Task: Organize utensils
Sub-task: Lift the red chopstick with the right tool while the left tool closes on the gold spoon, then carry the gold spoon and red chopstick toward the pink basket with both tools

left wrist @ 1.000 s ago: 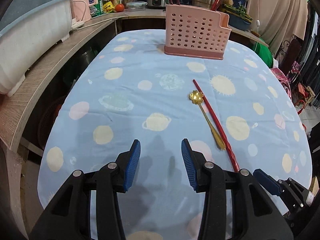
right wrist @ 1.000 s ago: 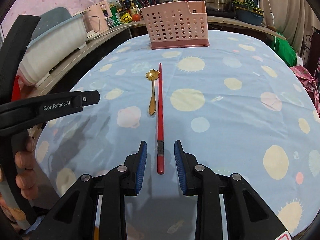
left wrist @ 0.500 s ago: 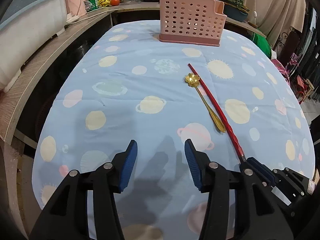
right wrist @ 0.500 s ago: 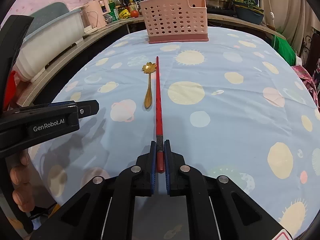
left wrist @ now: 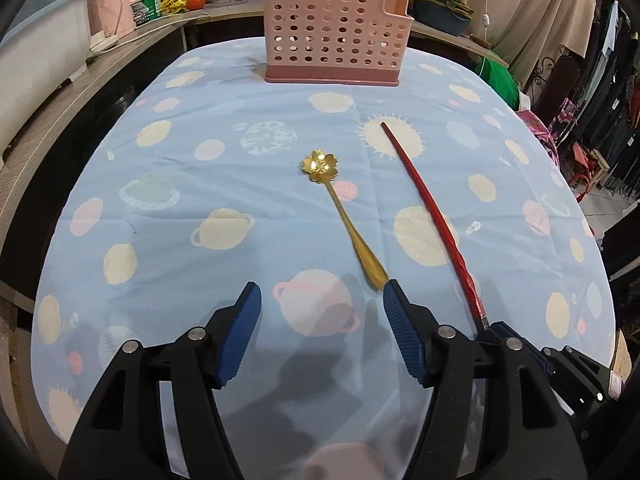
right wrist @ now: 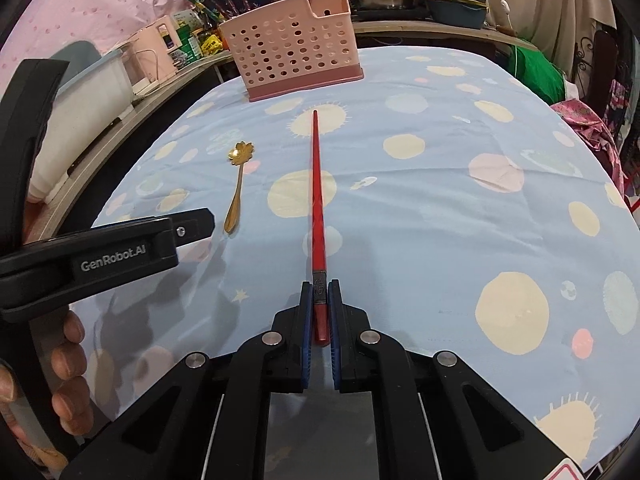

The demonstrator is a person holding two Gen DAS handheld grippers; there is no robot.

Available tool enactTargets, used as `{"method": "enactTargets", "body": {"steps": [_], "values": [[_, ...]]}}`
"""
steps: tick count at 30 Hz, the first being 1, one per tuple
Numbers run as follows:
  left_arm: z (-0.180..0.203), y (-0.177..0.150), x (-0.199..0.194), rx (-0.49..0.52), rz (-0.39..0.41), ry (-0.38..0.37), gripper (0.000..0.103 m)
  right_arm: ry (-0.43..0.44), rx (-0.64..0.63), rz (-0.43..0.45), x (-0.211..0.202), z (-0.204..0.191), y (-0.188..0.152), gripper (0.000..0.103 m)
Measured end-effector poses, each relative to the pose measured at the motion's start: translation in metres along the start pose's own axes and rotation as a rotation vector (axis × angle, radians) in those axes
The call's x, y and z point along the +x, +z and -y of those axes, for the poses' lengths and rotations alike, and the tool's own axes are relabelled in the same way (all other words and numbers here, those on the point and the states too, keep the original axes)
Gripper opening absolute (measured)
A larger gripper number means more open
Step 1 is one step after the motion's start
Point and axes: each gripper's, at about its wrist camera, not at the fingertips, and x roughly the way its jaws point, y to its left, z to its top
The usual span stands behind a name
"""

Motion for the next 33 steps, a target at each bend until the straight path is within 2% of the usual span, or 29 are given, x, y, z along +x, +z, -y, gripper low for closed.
{"method": "enactTargets", "body": {"steps": [5,10,14,16,17,25,33], "values": [[0.011,0.003,0.015,0.014,-0.012,0.006,0.059,0.003,-0.003,0.003,0.001,0.0,0.0,0.007],[0.014,0.002,0.019,0.027,-0.008,0.023,0.048,0.005,-0.002,0.004,0.001,0.001,-0.001,0.007],[0.016,0.001,0.018,0.047,-0.002,0.024,0.028,0.004,-0.002,0.005,0.0,0.001,-0.001,0.007],[0.016,0.001,0.018,0.055,-0.003,0.018,0.013,0.004,-0.002,0.005,0.0,0.001,-0.001,0.007],[0.016,0.001,0.018,0.059,-0.004,0.014,0.01,0.004,-0.002,0.004,0.0,0.001,-0.001,0.007],[0.013,0.0,0.004,0.043,-0.009,-0.024,0.01,0.018,-0.002,0.007,-0.009,-0.004,0.0,0.007],[-0.003,0.01,-0.038,-0.011,0.058,-0.05,0.01,0.053,0.007,0.085,-0.043,-0.011,0.017,0.007]]}}
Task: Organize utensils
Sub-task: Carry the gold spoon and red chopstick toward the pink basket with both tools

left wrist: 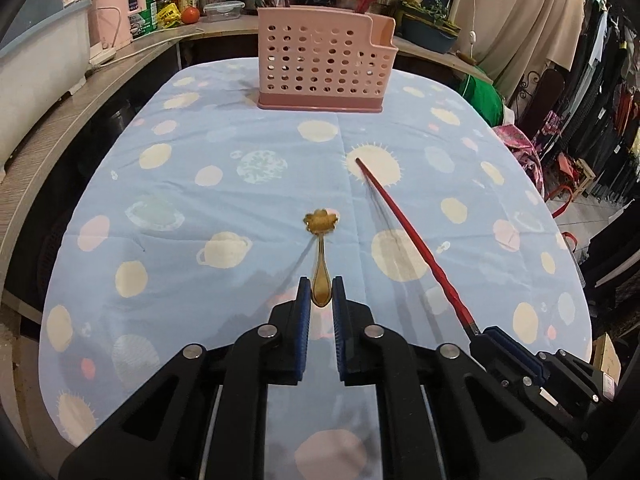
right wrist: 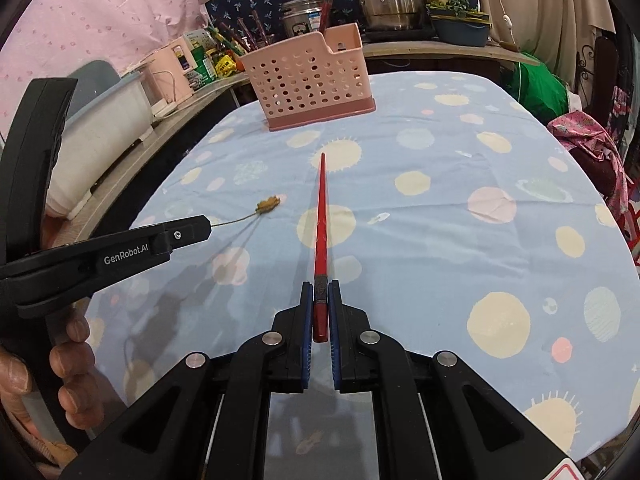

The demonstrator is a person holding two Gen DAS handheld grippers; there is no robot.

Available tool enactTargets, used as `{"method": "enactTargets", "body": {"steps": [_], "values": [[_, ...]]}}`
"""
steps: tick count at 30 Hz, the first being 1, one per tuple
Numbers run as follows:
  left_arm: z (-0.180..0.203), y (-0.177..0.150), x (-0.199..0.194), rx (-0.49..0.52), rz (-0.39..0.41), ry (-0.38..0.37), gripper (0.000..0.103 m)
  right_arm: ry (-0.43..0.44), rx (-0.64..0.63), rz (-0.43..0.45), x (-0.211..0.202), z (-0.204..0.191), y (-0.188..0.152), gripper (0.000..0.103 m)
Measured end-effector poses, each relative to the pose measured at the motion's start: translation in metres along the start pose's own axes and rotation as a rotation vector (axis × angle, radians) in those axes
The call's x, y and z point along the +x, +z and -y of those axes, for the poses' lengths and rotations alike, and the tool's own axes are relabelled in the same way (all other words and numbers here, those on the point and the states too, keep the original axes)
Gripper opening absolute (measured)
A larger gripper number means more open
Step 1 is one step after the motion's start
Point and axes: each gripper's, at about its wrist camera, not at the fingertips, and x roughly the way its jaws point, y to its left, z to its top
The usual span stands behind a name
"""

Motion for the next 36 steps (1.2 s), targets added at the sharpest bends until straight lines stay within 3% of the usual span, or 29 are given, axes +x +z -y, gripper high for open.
{"method": "enactTargets", "body": {"steps": [18,36], "values": [[-0.004,0.051,-0.048,0.02,0.134,-0.016,0.009,0.067,0.009,0.185,-0.047,-0.009,0.08,0.007],[0.007,0.134,-0.069,0.074,0.219,-0.062,0.009,0.109,-0.041,0.374,-0.064,-0.015,0.232,0.007]]}}
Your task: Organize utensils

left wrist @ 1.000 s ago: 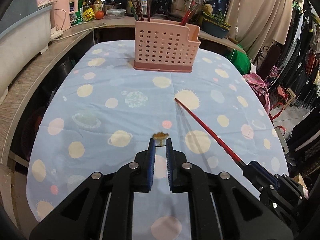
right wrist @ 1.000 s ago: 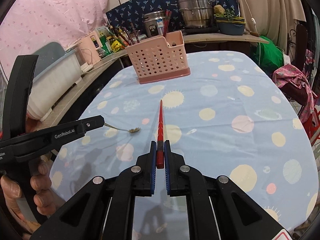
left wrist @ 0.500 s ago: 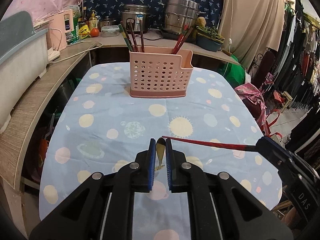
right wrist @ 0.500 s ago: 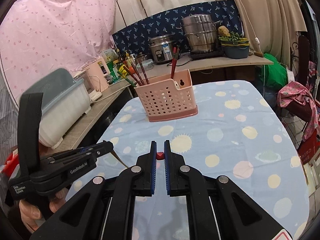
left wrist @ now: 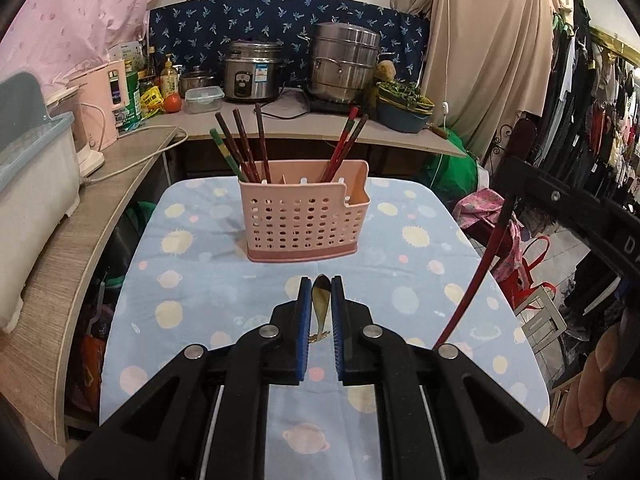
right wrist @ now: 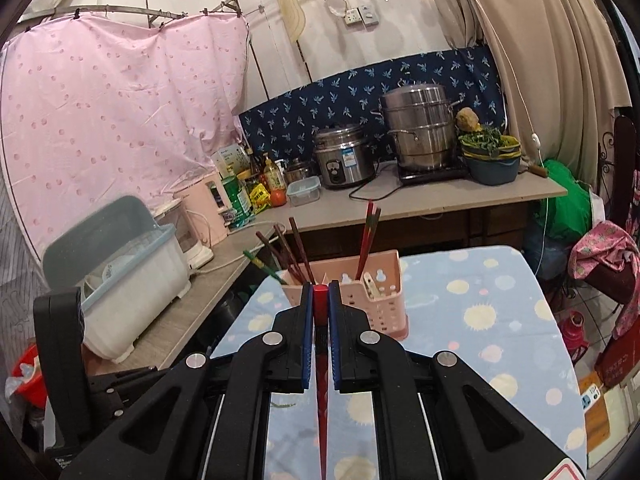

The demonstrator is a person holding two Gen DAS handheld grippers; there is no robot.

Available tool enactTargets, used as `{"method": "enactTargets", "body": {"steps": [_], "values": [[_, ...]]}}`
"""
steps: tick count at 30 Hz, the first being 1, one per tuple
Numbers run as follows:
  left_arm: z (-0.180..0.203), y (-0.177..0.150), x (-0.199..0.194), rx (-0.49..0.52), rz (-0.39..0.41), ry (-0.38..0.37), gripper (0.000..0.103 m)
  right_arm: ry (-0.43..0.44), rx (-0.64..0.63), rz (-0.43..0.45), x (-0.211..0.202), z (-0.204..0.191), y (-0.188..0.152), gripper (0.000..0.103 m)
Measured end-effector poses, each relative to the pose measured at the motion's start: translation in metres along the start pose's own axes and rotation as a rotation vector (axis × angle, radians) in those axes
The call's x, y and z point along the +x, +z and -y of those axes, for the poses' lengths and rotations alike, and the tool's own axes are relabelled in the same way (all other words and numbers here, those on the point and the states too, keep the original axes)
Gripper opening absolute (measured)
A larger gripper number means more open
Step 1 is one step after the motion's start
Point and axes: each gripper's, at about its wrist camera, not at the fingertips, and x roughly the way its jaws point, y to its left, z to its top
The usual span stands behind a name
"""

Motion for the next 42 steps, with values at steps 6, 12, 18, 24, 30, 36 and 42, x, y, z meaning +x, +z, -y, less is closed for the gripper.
{"method": "enactTargets", "body": {"steps": [6,12,18,24,30,36,42], "values": [[-0.004,0.05,0.002,0.014,0.057,0.01,0.001,-0.004,-0.014,0.088,0.024,-0.005,0.062,0.007],[-0.008,0.107,0.018,0.03,0.129,0.039,0.0,-0.023,-0.017,0.123,0.067,-0.006,0.111,0.007],[-0.026,0.121,0.03,-0.01,0.132,0.046,0.001,-0.024,-0.01,0.096,0.083,0.002,0.102,0.007],[-0.032,0.083,0.047,0.014,0.061,0.066,0.002,-0.036,-0.002,0.083,0.075,0.013,0.085,0.007],[-0.043,0.049,0.068,-0.036,-0.03,0.064,0.007,-0.052,-0.005,0.084,0.067,0.018,0.081,0.007],[-0.05,0.014,0.087,-0.088,-0.104,0.084,0.031,-0.055,0.006,0.088,0.059,0.024,0.073,0.007],[-0.043,-0.015,0.113,-0.099,-0.186,0.091,0.041,-0.074,0.029,0.084,0.048,0.04,0.058,0.007]]}}
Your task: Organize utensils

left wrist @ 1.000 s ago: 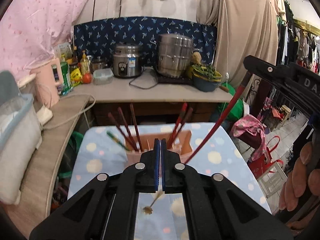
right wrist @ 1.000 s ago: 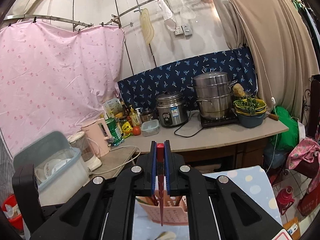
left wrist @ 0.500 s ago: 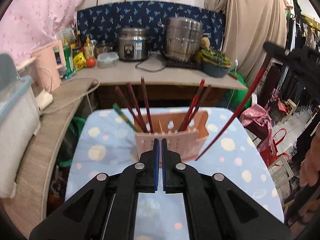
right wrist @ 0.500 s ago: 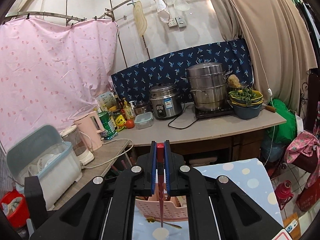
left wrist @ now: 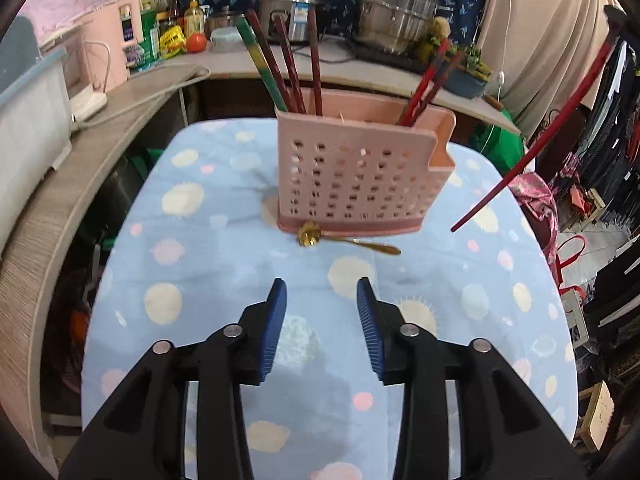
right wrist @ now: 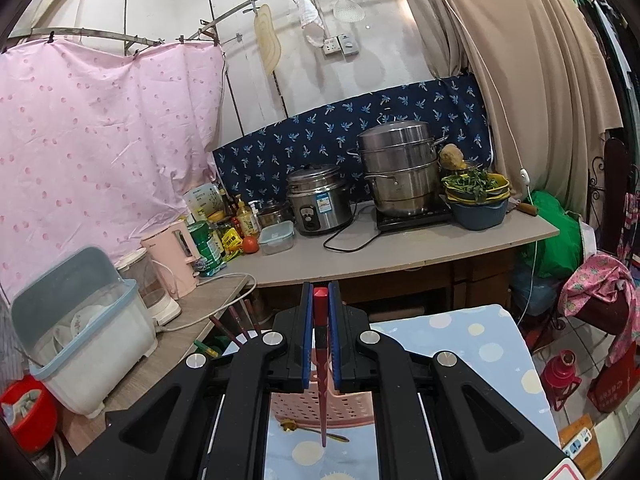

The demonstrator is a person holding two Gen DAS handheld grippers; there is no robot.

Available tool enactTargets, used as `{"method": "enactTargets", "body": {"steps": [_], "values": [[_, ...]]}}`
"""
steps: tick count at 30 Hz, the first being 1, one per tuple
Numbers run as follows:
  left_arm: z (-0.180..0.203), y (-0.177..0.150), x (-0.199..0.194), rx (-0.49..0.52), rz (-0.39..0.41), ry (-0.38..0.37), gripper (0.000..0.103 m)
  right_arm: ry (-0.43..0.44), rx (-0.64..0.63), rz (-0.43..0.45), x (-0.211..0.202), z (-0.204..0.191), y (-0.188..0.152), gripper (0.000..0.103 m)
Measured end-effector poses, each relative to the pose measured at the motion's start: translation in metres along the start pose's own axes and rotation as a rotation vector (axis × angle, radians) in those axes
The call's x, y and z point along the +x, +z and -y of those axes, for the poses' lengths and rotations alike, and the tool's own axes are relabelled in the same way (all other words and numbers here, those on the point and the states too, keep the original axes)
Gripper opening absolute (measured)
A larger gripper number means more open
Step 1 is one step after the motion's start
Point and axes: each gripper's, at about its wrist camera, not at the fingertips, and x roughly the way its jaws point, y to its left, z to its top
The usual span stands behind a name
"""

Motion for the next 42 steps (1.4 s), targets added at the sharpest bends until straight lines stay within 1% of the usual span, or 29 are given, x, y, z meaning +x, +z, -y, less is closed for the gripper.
{"method": "enactTargets", "body": {"steps": [1,3,6,9,12,14,15,17,19,22,24,28,30,32,36,38,40,41,42], "values": [[0.002,-0.001,0.004,0.001,-0.005,0.002,0.049,-0.004,0.003,0.0,-0.002,0.003,-0.001,0.007],[0.013,-0.002,0.014,0.009,-0.005,0.009,0.053,-0.015,0.006,0.003,-0.005,0.01,-0.002,0.007],[0.031,-0.002,0.028,0.009,0.002,0.016,0.054,-0.036,0.015,0.007,-0.009,0.025,-0.002,0.007],[0.047,0.006,0.05,-0.04,0.003,0.022,0.054,-0.052,0.025,0.008,-0.008,0.038,-0.003,0.007],[0.061,0.013,0.075,-0.102,-0.003,0.063,0.057,-0.062,0.039,0.005,-0.006,0.055,-0.005,0.007],[0.07,0.016,0.092,-0.13,-0.015,0.088,0.058,-0.066,0.047,0.001,-0.002,0.064,-0.007,0.007],[0.074,0.017,0.1,-0.141,-0.02,0.108,0.059,-0.067,0.05,-0.001,-0.001,0.069,-0.008,0.007],[0.083,0.02,0.119,-0.16,-0.025,0.172,0.063,-0.069,0.057,-0.007,0.004,0.078,-0.01,0.007],[0.087,0.021,0.135,-0.176,-0.04,0.22,0.064,-0.069,0.067,-0.014,0.009,0.087,-0.013,0.007],[0.083,0.02,0.157,-0.229,-0.075,0.269,0.064,-0.065,0.081,-0.028,0.016,0.097,-0.017,0.007],[0.081,0.02,0.159,-0.232,-0.039,0.324,0.064,-0.063,0.084,-0.034,0.019,0.1,-0.019,0.007],[0.065,0.014,0.159,-0.233,-0.041,0.333,0.065,-0.049,0.092,-0.041,0.022,0.101,-0.023,0.007],[0.053,0.007,0.154,-0.23,-0.039,0.335,0.065,-0.041,0.092,-0.044,0.022,0.098,-0.027,0.007],[0.037,-0.003,0.144,-0.224,-0.038,0.322,0.063,-0.032,0.091,-0.047,0.021,0.095,-0.029,0.007],[0.012,-0.021,0.127,-0.175,-0.038,0.294,0.062,-0.015,0.093,-0.053,0.02,0.086,-0.034,0.007],[0.001,-0.025,0.121,-0.178,-0.034,0.287,0.059,-0.009,0.093,-0.057,0.02,0.082,-0.037,0.007],[-0.005,-0.022,0.118,-0.182,-0.029,0.276,0.047,0.0,0.092,-0.063,0.02,0.078,-0.039,0.007],[-0.007,-0.019,0.118,-0.184,-0.028,0.264,0.044,0.002,0.09,-0.065,0.02,0.076,-0.04,0.007],[-0.01,-0.017,0.117,-0.183,-0.026,0.254,0.039,0.003,0.086,-0.067,0.02,0.074,-0.041,0.007]]}}
